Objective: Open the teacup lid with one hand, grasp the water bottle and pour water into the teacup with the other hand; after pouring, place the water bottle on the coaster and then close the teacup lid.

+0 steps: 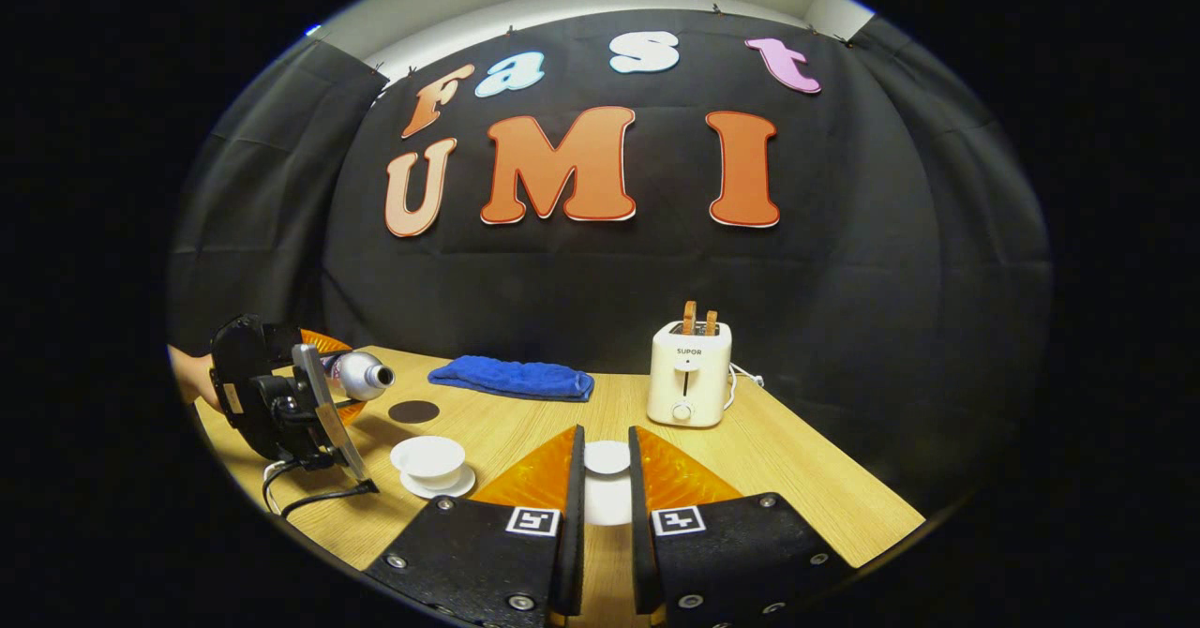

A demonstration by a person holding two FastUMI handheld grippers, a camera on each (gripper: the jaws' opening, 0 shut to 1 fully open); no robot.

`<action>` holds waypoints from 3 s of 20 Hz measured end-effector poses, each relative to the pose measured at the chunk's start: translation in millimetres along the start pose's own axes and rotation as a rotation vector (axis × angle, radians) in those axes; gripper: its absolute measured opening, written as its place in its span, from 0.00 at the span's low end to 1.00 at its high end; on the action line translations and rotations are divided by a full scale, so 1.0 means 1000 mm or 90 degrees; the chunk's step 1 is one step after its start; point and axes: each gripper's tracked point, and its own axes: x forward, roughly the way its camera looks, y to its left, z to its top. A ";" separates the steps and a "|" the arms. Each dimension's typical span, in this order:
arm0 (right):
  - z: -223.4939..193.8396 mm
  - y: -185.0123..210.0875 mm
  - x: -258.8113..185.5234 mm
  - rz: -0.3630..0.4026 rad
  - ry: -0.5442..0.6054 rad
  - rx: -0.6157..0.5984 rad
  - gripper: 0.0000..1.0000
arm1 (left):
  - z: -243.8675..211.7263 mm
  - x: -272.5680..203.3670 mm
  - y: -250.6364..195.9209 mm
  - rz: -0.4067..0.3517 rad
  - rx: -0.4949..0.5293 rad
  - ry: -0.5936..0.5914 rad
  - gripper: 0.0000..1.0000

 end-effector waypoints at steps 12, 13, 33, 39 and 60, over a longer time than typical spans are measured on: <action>-0.005 0.002 -0.004 0.008 0.001 -0.002 0.22 | 0.019 0.014 -0.002 0.007 0.172 -0.039 0.81; -0.007 0.002 -0.005 0.008 0.004 -0.005 0.22 | 0.022 0.016 -0.003 0.006 0.169 -0.045 0.87; -0.012 0.006 -0.006 0.028 0.009 -0.017 0.22 | 0.061 0.016 0.010 0.055 0.345 -0.104 0.84; -0.015 0.012 -0.007 0.037 0.012 -0.016 0.22 | 0.060 0.013 0.004 0.064 0.418 -0.113 0.85; -0.015 0.031 -0.009 0.074 0.009 -0.022 0.22 | 0.073 0.005 0.058 0.142 0.520 -0.139 0.87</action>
